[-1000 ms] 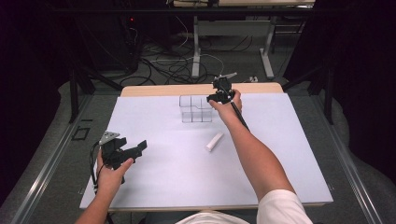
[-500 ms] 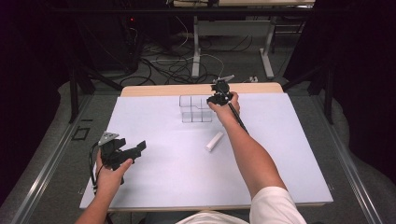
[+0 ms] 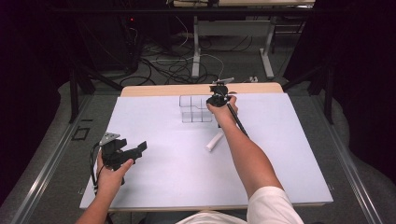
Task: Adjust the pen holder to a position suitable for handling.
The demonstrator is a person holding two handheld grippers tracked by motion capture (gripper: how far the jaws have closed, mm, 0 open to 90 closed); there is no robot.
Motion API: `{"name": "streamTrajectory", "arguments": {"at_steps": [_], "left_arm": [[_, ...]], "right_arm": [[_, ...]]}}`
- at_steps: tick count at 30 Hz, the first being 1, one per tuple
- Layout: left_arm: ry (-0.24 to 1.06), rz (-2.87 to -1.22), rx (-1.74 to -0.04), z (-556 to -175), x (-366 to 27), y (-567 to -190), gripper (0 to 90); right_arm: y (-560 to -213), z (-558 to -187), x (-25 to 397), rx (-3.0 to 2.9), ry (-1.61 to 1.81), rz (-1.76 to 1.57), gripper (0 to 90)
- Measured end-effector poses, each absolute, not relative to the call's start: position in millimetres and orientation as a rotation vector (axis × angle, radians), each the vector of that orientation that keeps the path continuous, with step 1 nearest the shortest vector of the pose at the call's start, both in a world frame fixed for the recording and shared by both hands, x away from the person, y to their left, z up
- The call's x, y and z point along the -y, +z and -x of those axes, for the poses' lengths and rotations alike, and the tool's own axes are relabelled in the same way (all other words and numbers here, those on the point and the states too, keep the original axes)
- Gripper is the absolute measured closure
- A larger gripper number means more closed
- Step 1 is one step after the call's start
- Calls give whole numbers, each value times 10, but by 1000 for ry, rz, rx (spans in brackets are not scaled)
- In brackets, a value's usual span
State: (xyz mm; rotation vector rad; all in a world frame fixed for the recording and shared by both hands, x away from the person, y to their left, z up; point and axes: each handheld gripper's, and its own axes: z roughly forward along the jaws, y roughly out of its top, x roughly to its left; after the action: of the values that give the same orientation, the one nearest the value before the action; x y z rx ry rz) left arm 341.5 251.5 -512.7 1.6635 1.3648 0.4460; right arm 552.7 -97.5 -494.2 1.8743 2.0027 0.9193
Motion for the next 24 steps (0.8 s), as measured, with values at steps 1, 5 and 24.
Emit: {"name": "streamTrajectory", "arguments": {"at_steps": [1, 5, 24], "left_arm": [[445, -1666, -1365, -3415, -2515, -5127, 94], [449, -1660, -1366, -3419, -2512, -5133, 95], [441, -1667, -1366, -3425, -2513, -5137, 98]], "right_arm": [[-4947, -5527, 963, -1992, 914, -1875, 750], [-4952, -5532, 966, -1974, 895, -1895, 785], [-4879, -5538, 904, -1928, 834, -1970, 835]]}}
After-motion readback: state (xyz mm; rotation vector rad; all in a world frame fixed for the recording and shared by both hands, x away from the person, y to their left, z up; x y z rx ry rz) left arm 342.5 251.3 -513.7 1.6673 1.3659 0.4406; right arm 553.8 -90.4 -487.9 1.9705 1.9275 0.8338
